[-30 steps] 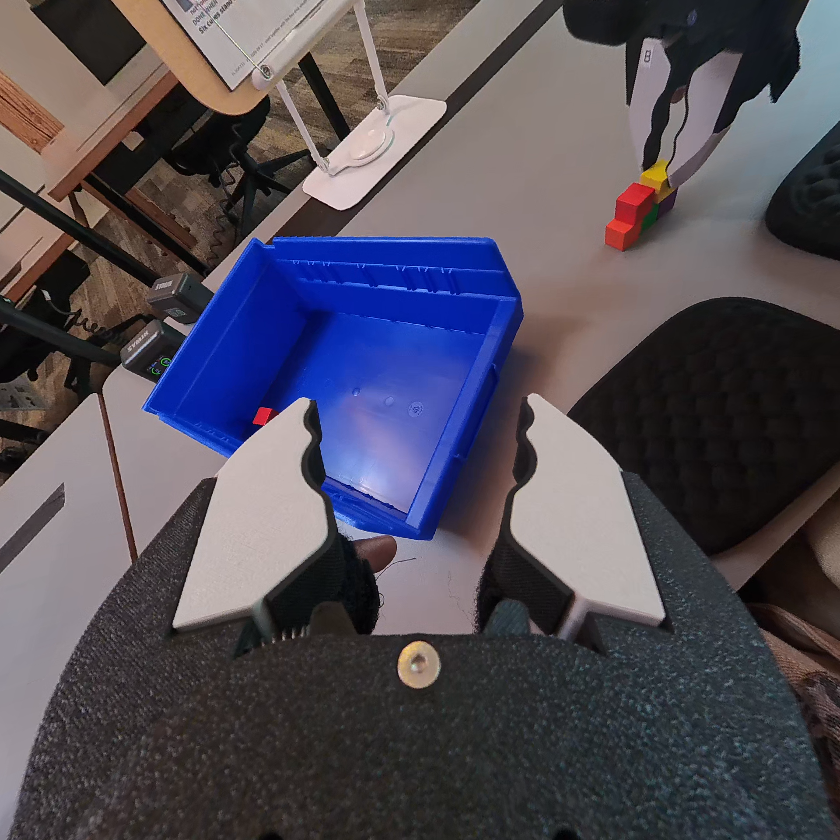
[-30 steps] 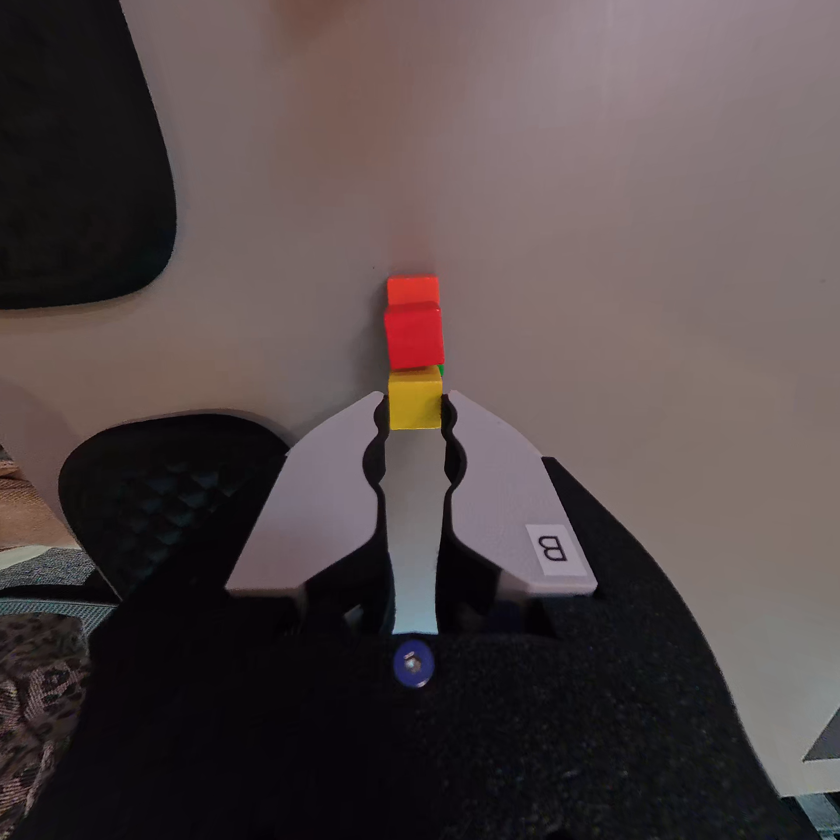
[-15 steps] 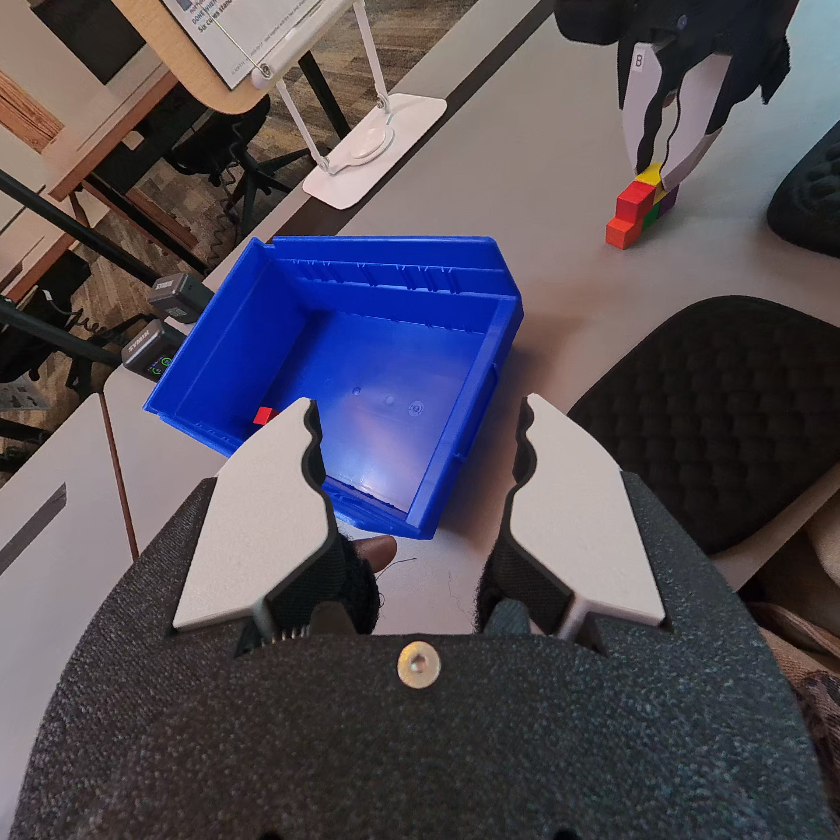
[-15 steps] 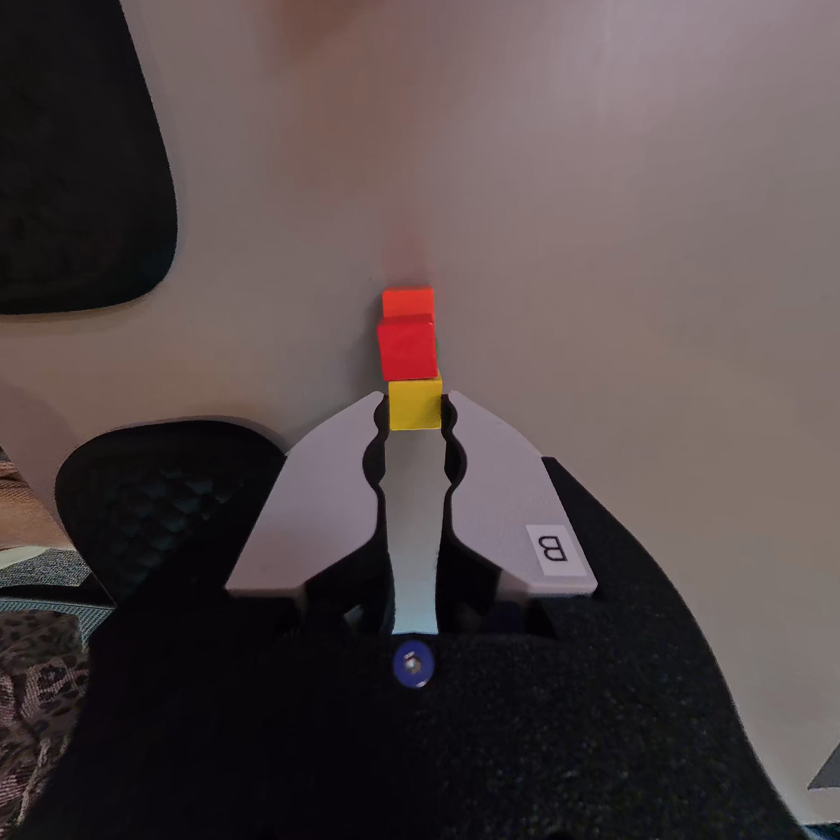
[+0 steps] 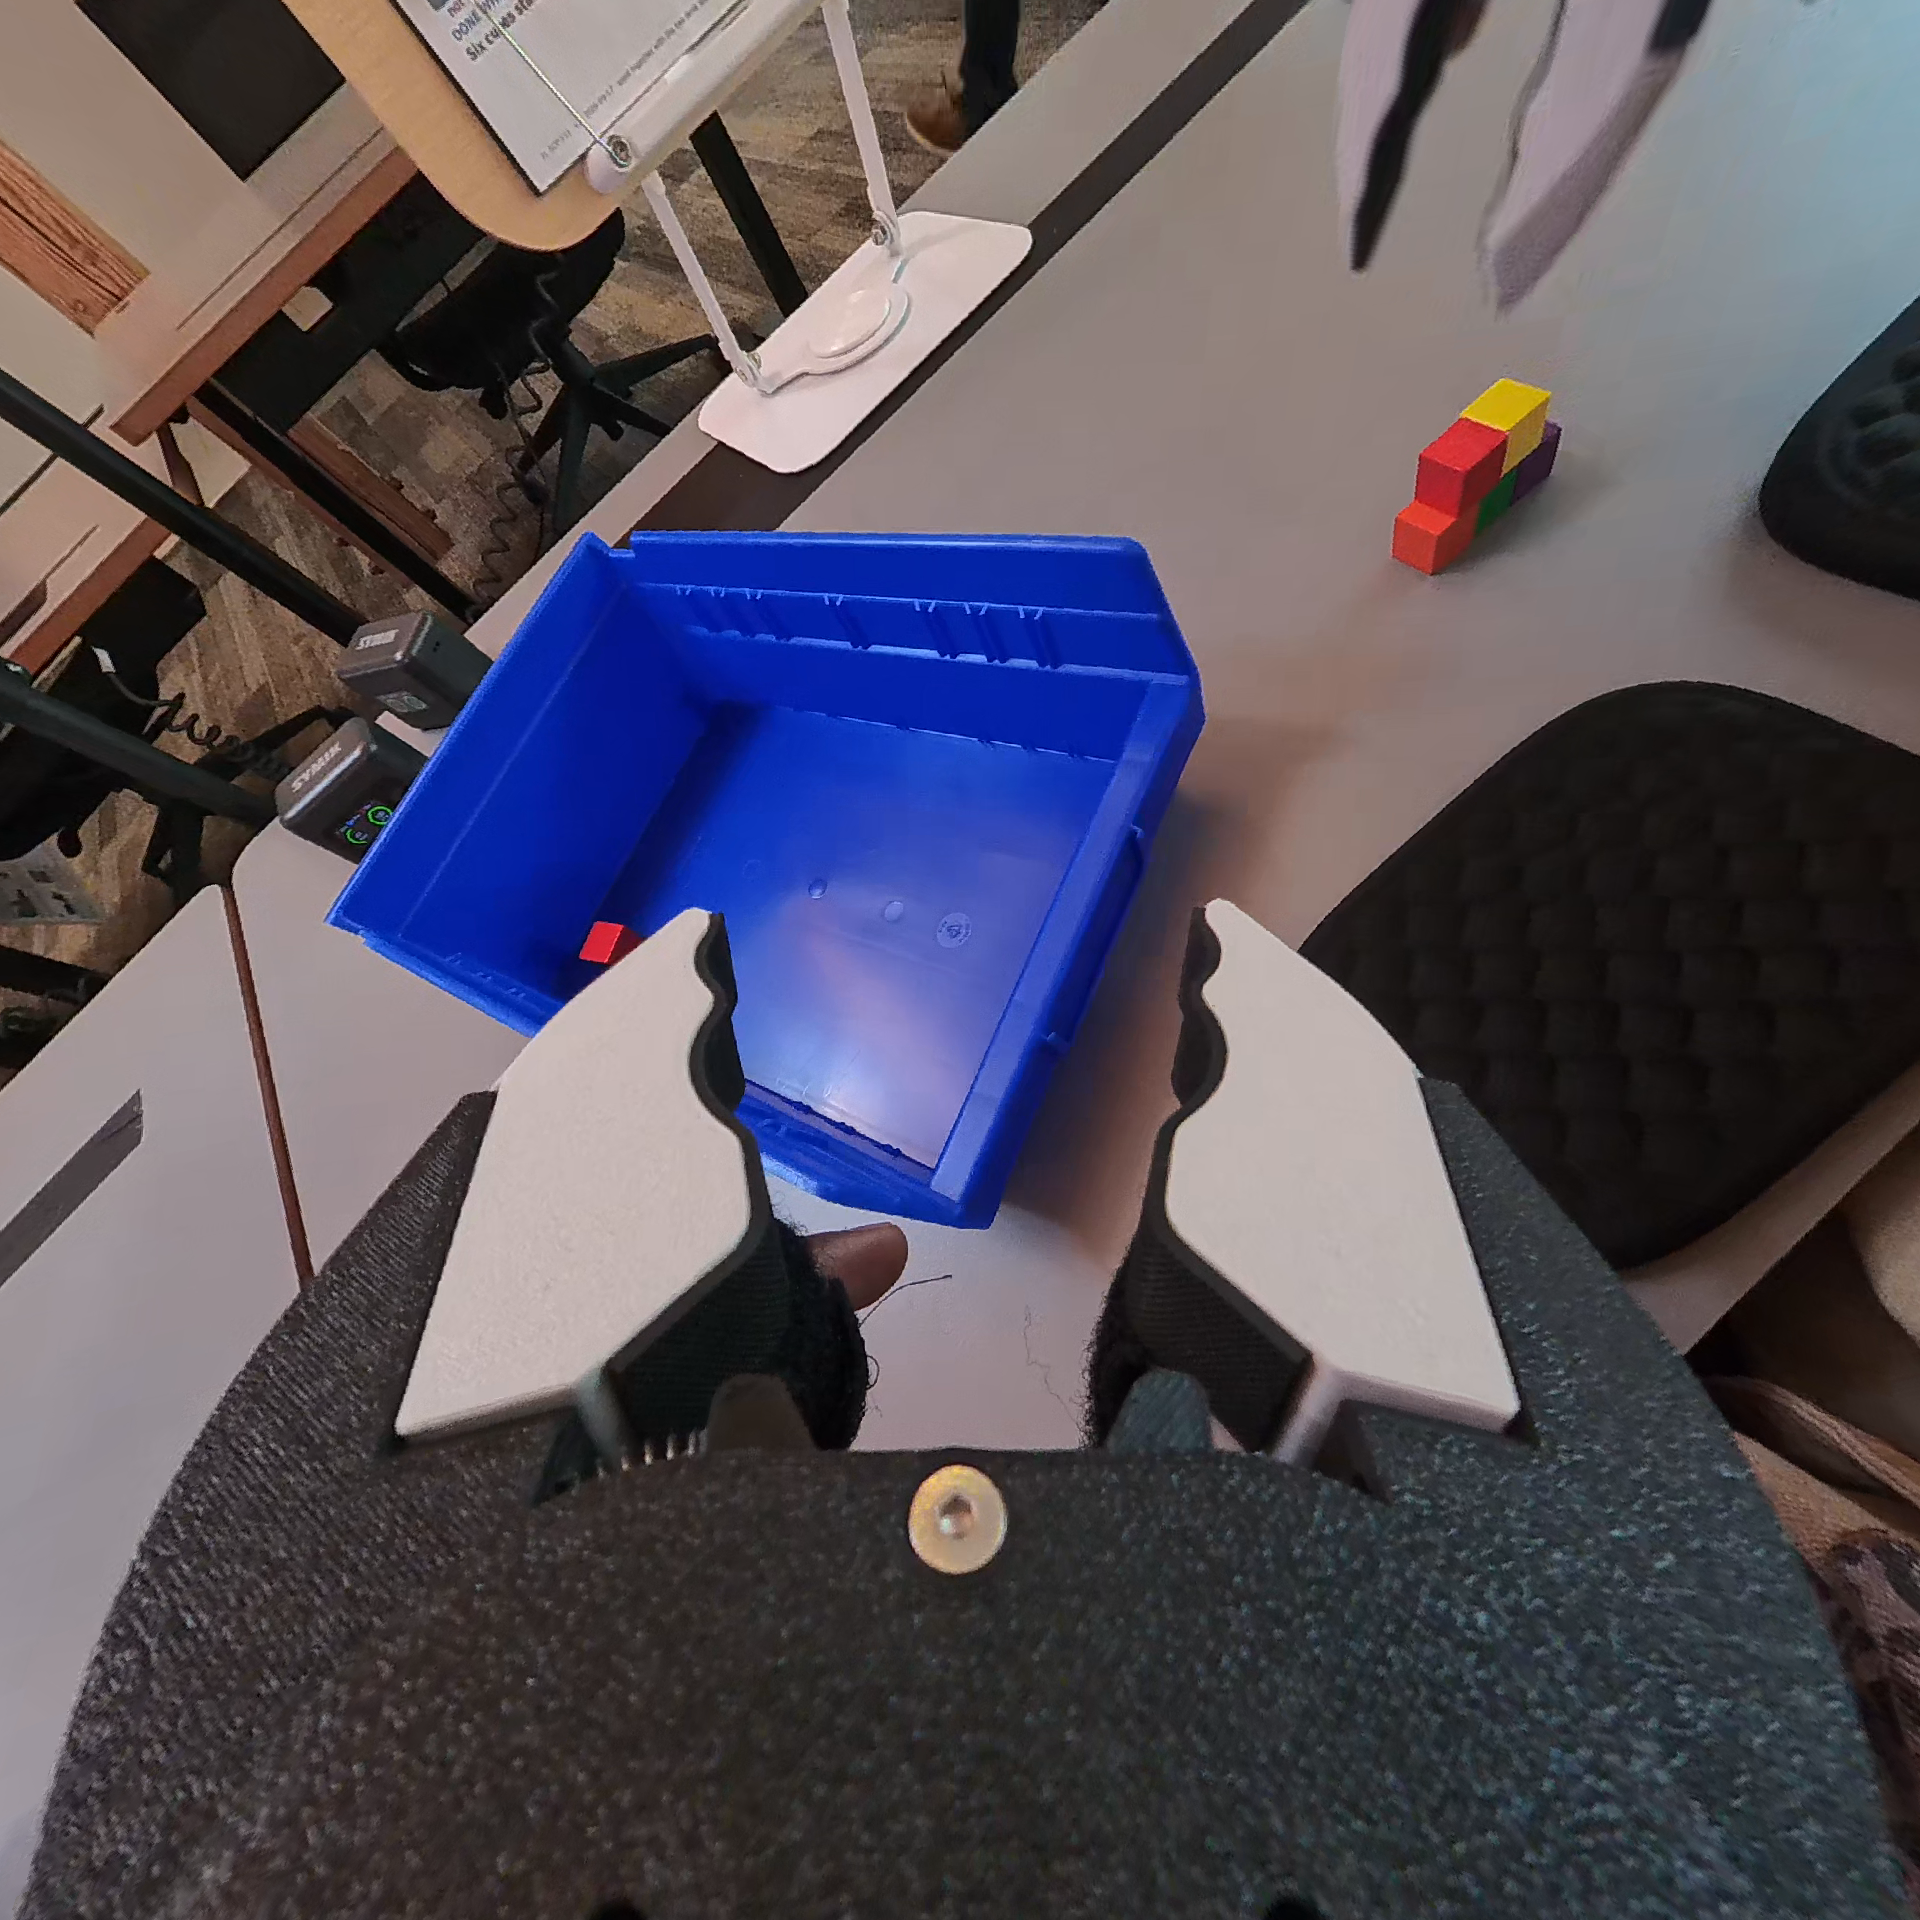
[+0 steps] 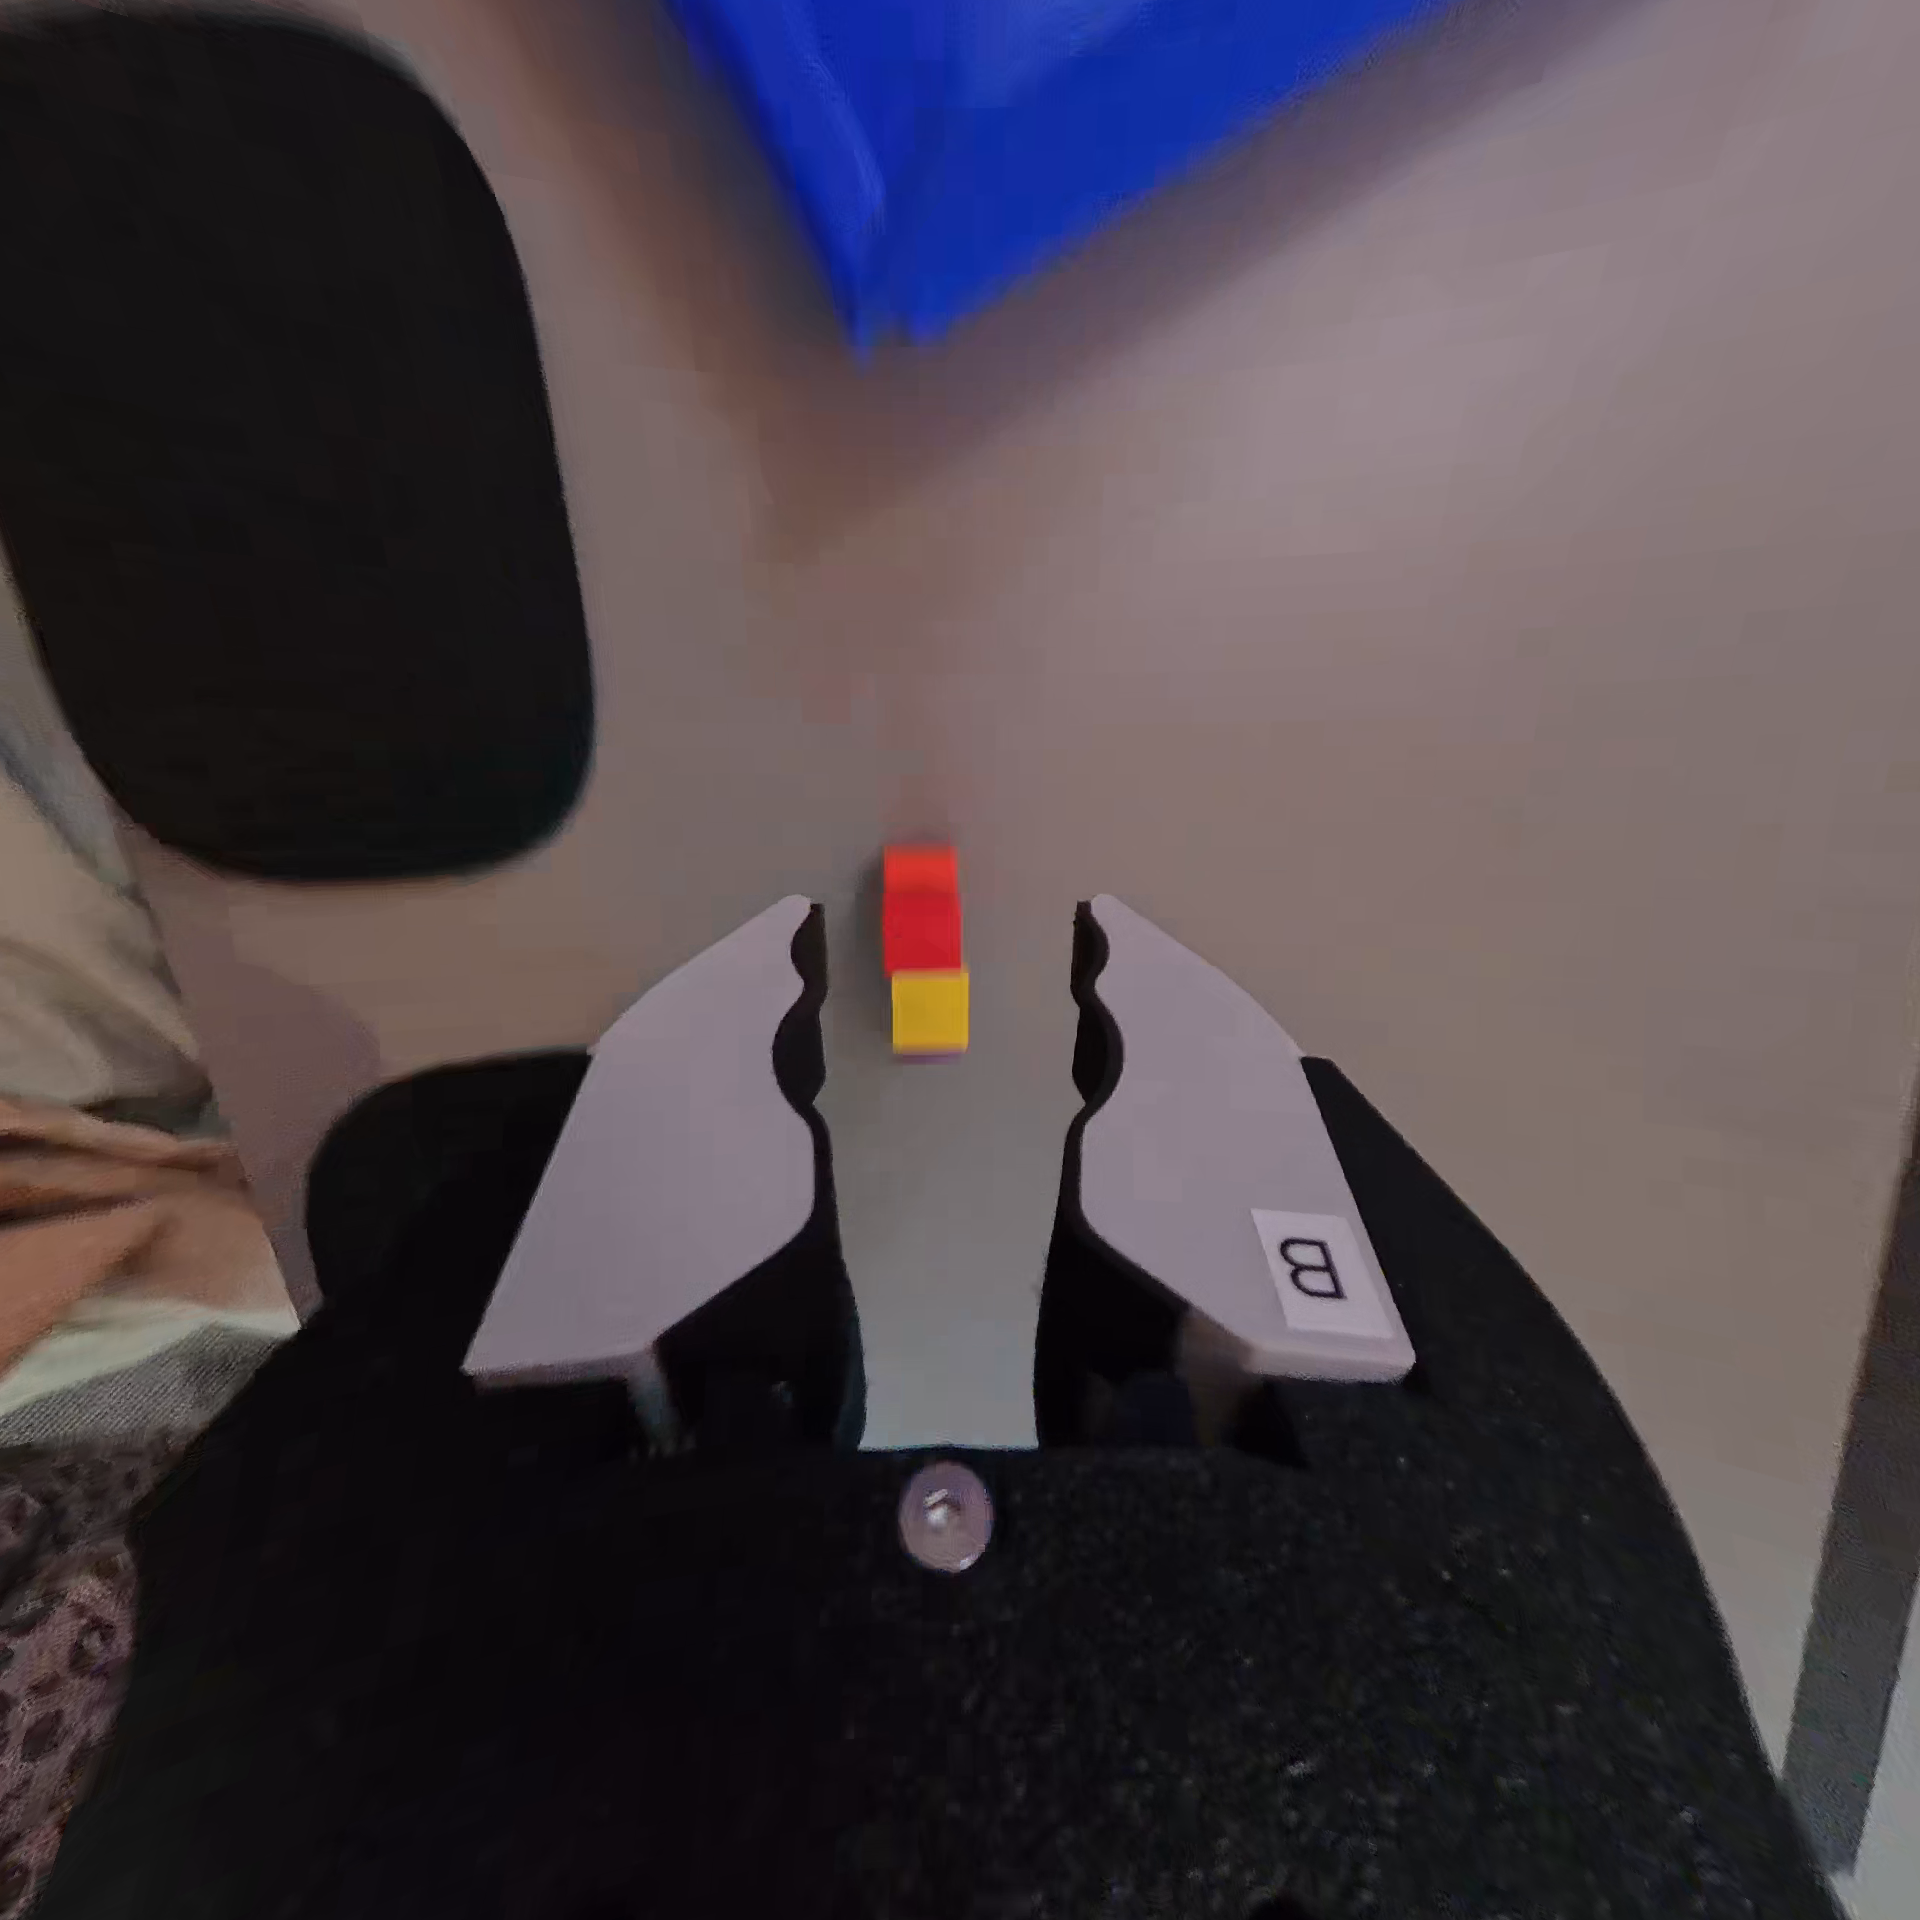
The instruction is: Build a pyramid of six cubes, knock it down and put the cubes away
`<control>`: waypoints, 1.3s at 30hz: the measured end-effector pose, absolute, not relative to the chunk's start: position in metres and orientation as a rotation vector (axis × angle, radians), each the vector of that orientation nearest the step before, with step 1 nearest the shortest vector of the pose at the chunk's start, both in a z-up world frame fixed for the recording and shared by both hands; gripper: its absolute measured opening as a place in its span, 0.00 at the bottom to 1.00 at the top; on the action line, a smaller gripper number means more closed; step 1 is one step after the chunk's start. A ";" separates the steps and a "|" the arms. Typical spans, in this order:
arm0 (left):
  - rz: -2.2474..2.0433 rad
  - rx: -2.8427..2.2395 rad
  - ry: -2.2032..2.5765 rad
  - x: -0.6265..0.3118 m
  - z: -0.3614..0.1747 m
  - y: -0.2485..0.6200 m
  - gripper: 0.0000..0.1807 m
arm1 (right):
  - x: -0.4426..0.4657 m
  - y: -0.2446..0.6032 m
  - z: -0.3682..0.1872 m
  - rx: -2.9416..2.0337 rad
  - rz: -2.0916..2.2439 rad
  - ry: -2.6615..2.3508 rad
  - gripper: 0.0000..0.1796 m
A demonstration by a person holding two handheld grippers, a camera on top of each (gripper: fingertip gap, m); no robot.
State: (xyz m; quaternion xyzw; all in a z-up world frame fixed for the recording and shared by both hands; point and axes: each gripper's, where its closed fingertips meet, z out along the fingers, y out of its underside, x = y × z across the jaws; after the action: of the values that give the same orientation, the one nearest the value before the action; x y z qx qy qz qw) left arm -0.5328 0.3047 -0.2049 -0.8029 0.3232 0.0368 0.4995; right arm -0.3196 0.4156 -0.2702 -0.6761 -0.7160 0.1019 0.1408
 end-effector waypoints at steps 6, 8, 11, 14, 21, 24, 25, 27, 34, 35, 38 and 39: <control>0.084 -1.940 0.761 -0.539 -0.204 0.302 0.45 | -0.470 0.419 -0.195 -1.643 0.510 -2.028 0.26; 0.084 -1.934 0.745 -0.545 -0.203 0.299 0.45 | -0.520 0.426 -0.197 -1.615 0.543 -2.081 0.25; 0.069 -1.926 0.705 -0.556 -0.202 0.294 0.45 | -0.580 0.440 -0.224 -1.517 0.535 -2.257 0.25; 0.072 -1.930 0.658 -0.569 -0.202 0.290 0.45 | -0.623 0.456 -0.262 -1.412 0.503 -2.433 0.25; 0.040 -1.924 0.574 -0.593 -0.205 0.282 0.45 | -0.678 0.493 -0.327 -1.317 0.368 -2.550 0.26; 0.029 -1.938 0.576 -0.594 -0.208 0.285 0.45 | -0.689 0.499 -0.335 -1.308 0.379 -2.538 0.26; 0.029 -1.941 0.580 -0.594 -0.209 0.285 0.45 | -0.691 0.501 -0.337 -1.306 0.362 -2.540 0.26; 0.027 -1.942 0.583 -0.594 -0.209 0.286 0.45 | -0.693 0.502 -0.342 -1.299 0.344 -2.551 0.24; 0.035 -1.952 0.614 -0.587 -0.211 0.289 0.45 | -0.675 0.498 -0.326 -1.256 0.253 -2.569 0.11; 0.038 -1.955 0.621 -0.586 -0.211 0.290 0.45 | -0.669 0.494 -0.313 -1.251 0.253 -2.551 0.11; 0.043 -1.956 0.629 -0.583 -0.211 0.291 0.45 | -0.636 0.475 -0.271 -1.241 0.255 -2.492 0.11; 0.046 -1.955 0.633 -0.582 -0.210 0.291 0.45 | -0.620 0.468 -0.257 -1.244 0.245 -2.475 0.11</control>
State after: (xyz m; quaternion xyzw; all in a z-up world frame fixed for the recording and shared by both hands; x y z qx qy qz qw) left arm -0.5818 0.2906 -0.2100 -0.8144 0.2634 0.0190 0.5167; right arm -0.6202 0.4680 -0.2569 -0.4401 -0.8756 0.0865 0.1791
